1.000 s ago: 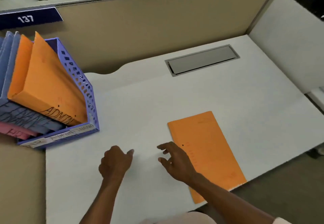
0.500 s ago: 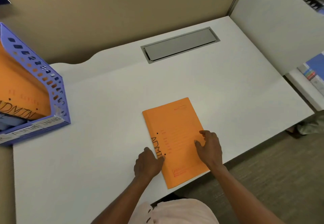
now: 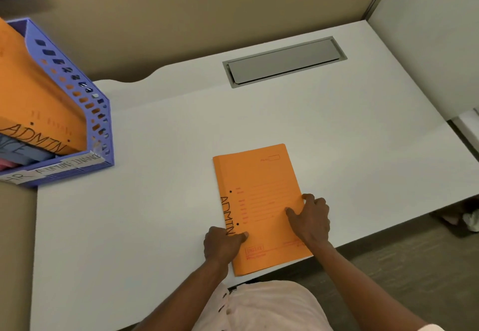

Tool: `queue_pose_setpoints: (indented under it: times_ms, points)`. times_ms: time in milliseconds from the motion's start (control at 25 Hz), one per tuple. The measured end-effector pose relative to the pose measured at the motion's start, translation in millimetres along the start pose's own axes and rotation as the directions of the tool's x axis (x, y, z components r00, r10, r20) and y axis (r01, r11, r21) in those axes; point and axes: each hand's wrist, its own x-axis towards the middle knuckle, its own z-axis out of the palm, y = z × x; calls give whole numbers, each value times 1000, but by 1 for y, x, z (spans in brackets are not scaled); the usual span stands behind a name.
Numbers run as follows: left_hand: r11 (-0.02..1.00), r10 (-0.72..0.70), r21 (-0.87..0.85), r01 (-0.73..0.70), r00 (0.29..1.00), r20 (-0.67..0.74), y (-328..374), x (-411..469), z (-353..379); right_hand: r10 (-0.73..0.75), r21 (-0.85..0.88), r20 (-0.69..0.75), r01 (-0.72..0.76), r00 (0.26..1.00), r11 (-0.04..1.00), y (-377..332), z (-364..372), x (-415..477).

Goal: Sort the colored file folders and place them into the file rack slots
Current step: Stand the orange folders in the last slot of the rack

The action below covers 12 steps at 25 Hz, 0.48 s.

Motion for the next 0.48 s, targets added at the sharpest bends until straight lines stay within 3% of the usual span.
queue_pose_setpoints:
  times_ms: [160, 320, 480]
  points:
    - [999, 43, -7, -44, 996, -82, 7, -6, -9, -16, 51, 41, 14, 999, 999, 2, -2, 7]
    - [963, 257, 106, -246, 960, -107, 20, -21, -19, -7, 121, 64, -1, 998, 993, -2, 2, 12]
    - [872, 475, 226, -435, 864, -169, 34, -38, -29, 13, 222, 104, -36, 994, 974, -16, 8, 11]
